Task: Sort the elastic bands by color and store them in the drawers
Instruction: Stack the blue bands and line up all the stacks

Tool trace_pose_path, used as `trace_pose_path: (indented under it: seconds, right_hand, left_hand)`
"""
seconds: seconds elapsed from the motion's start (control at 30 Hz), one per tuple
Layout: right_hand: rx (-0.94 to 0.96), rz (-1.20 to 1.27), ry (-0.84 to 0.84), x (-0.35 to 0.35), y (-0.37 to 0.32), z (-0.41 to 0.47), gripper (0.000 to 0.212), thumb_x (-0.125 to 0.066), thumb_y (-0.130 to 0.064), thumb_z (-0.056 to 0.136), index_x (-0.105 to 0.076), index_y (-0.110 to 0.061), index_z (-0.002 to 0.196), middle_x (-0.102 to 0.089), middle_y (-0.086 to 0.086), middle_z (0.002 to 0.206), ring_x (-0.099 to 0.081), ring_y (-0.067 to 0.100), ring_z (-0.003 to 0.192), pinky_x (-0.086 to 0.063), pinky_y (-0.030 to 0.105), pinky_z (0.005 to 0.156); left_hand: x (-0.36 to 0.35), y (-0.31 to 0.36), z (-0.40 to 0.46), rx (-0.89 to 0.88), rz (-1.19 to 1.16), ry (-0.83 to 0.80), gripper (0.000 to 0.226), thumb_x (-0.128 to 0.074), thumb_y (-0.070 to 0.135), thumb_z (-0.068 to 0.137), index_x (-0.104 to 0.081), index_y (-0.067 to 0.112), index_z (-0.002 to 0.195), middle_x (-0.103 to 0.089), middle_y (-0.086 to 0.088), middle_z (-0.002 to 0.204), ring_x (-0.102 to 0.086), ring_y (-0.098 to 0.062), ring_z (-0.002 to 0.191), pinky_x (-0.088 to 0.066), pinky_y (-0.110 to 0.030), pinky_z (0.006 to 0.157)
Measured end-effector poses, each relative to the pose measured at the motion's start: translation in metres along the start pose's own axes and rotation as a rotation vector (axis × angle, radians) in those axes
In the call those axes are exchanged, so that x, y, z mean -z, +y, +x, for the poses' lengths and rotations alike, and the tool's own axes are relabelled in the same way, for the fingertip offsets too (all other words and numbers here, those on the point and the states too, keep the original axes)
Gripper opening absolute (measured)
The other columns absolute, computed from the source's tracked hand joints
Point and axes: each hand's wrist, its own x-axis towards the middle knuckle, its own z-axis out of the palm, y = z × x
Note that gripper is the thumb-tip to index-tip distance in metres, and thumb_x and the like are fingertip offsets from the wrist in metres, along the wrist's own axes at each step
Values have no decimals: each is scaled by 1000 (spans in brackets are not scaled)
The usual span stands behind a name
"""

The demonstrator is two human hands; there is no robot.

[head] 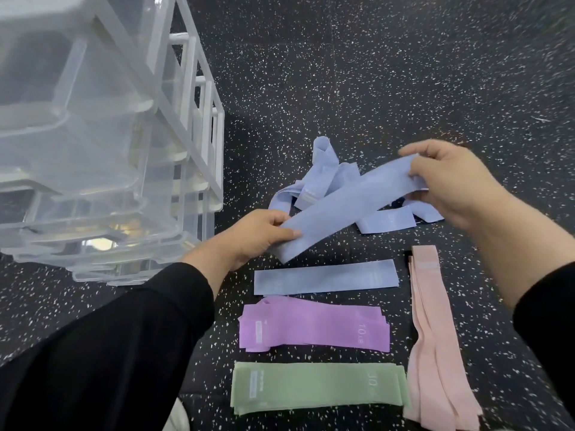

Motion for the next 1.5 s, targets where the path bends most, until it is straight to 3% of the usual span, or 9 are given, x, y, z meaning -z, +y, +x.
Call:
trace_pose_path:
  seconds: [0.23, 0.53, 0.63, 0.73, 0.9, 1.0, 1.23, 1.4, 1.5]
  right_hand:
    - [-357, -208, -95, 10, 86, -2, 15, -63, 5, 92, -59, -10, 92, -58, 12, 90, -63, 19, 68, -63, 28, 62]
    - [-345, -655, -57, -10, 152, -8, 8, -71, -5, 81, -65, -10, 78, -72, 19, 89, -72, 32, 78, -63, 42, 74]
    - [-286, -934, -101, -11, 155, -10, 14, -66, -9, 84, -69, -2, 95, -73, 19, 96, -70, 34, 89, -55, 33, 75]
    - [-195, -1024, -22, -9, 158, -9, 27, -67, -25, 89, -60, -12, 111, -67, 10, 107, -61, 29, 91, -47, 34, 74]
    - [-3, -892, 84, -6, 156, 13, 30, -60, -30, 96, -60, -14, 120, -61, 10, 119, -60, 29, 95, -49, 38, 79]
    - [-31, -827, 98, 0, 152, 28, 40, -56, -26, 98, -53, -14, 137, -54, 14, 132, -60, 32, 105, -44, 35, 82]
    - [-147, -826, 8, 4, 160, 50, 36, -48, -13, 96, -62, -11, 129, -56, 16, 135, -54, 31, 118, -43, 37, 97]
    - [-81, -833, 100, 1, 162, 44, 16, -54, -16, 93, -56, -12, 78, -51, 7, 82, -44, 22, 76, -39, 33, 66]
    - [-1, -656, 218, -2, 148, 34, 8, -62, -17, 95, -60, -11, 91, -59, 3, 79, -53, 23, 73, -40, 31, 65]
  left_hand:
    - [7, -35, -8, 153, 79, 88, 16, -68, 8, 94, -73, 15, 107, -66, 2, 74, -59, -11, 70, -49, -26, 63]
    - [-2, -66, -1, 110, 586, 166, 9, -72, 10, 88, -69, 17, 94, -67, 1, 78, -60, -15, 70, -56, -35, 70]
    - [-8, -70, 1, 88, 811, 149, 7, -69, 14, 90, -71, 21, 93, -62, 6, 87, -58, -15, 80, -43, -24, 65]
    - [-13, -71, 4, 39, 1072, 204, 15, -68, 26, 94, -70, 19, 107, -53, 1, 107, -55, -21, 97, -47, -33, 81]
    - [-26, -56, 15, -106, 991, 323, 26, -59, 37, 99, -67, 19, 116, -57, -1, 115, -56, -23, 105, -50, -41, 91]
    - [-36, -43, 24, -144, 931, 297, 25, -58, 36, 100, -67, 18, 116, -59, -2, 113, -57, -24, 104, -50, -42, 92]
    - [-56, -26, 41, -105, 786, 261, 25, -54, 38, 102, -64, 21, 118, -57, 3, 114, -56, -18, 101, -47, -33, 86]
    - [-58, -31, 44, -99, 772, 247, 25, -52, 38, 103, -65, 21, 117, -56, 5, 110, -55, -17, 98, -47, -32, 85]
    - [-58, -33, 43, -101, 757, 237, 23, -53, 36, 103, -66, 21, 114, -55, 6, 105, -56, -16, 95, -48, -32, 86]
